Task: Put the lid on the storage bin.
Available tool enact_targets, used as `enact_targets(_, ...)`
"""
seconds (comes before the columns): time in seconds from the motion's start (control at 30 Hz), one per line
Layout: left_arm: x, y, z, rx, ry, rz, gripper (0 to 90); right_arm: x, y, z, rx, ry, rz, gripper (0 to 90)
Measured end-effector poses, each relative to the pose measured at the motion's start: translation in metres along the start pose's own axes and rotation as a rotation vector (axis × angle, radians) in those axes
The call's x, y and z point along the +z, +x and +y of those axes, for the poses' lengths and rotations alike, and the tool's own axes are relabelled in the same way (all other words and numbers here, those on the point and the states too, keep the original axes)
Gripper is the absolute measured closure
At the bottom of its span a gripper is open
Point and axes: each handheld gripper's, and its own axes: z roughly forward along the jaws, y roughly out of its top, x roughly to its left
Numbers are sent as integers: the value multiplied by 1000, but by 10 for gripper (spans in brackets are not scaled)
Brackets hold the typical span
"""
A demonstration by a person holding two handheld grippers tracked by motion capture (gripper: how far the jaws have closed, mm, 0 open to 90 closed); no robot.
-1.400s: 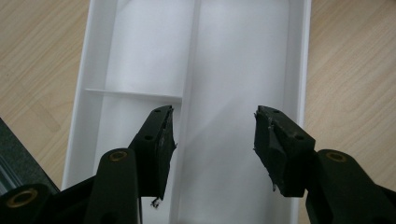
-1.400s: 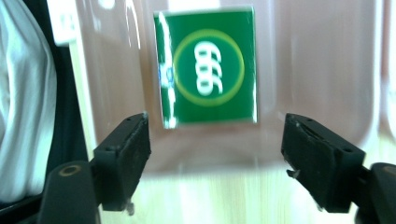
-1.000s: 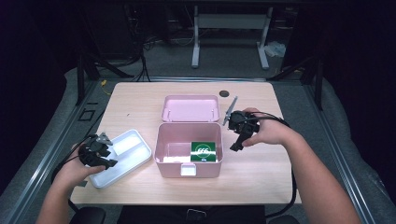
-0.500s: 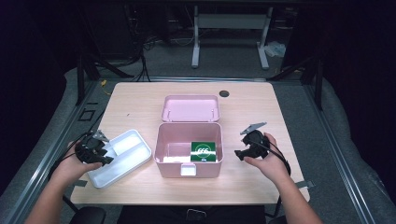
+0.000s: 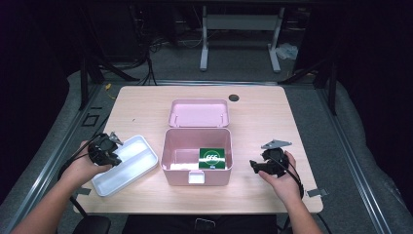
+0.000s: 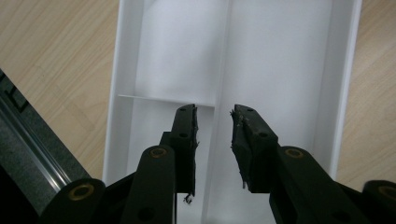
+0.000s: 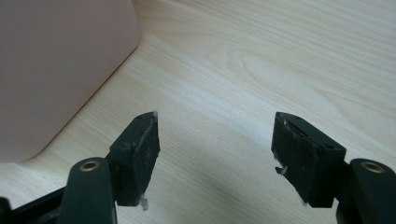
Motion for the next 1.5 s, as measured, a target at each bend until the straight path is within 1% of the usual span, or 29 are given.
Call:
enact_targets(0.03,2,0,1,1,15,-8,710,0,0,0,3,1,13,317)
enact_targets(0.1,6,0,4,20,58,-4,719,1,1,1,1,-6,21,317)
enact_targets(0.17,10,1,5,18,86,-10,727,1,4,1,-6,-4,17,317)
enact_targets(0.23,16,2,6,22,112,-22,733,2,5,1,-13,0,32,317)
enact_targets(0.3,21,3,7,23,121,-25,739,3,5,0,-14,7,33,317)
enact_targets(0.37,27,3,9,33,139,-18,753,4,4,0,-9,14,42,317)
enact_targets(0.43,32,3,11,44,160,-24,756,5,4,-1,-6,14,32,317)
enact_targets(0.47,34,2,12,41,170,-25,756,5,4,-1,-4,16,39,317)
enact_targets(0.5,36,3,13,50,180,-19,758,5,4,-1,-3,16,47,317)
enact_targets(0.6,42,3,15,61,206,-8,773,6,4,-2,2,16,45,317)
enact_targets(0.63,44,3,15,66,210,-4,782,6,4,-2,2,18,43,317)
enact_targets(0.77,48,3,16,64,225,-14,803,6,5,-2,-4,21,38,317)
enact_targets(0.8,49,2,16,69,229,-15,810,6,5,-2,-4,19,42,317)
enact_targets(0.83,50,2,16,71,231,-14,814,6,5,-2,-4,20,36,318)
enact_targets(0.9,51,1,16,74,235,-13,830,6,4,-2,0,20,47,317)
enact_targets(0.97,53,-1,16,76,238,-11,848,7,4,-2,5,22,46,318)
enact_targets(1.07,54,-2,17,81,246,-4,847,7,4,-3,4,23,44,318)
enact_targets(1.17,54,-2,17,79,245,-5,850,8,4,-3,-1,31,53,318)
enact_targets(1.43,53,-2,15,83,233,-7,856,9,4,-3,1,31,51,318)
enact_targets(1.5,52,-1,15,81,232,-15,861,9,4,-4,-1,32,49,318)
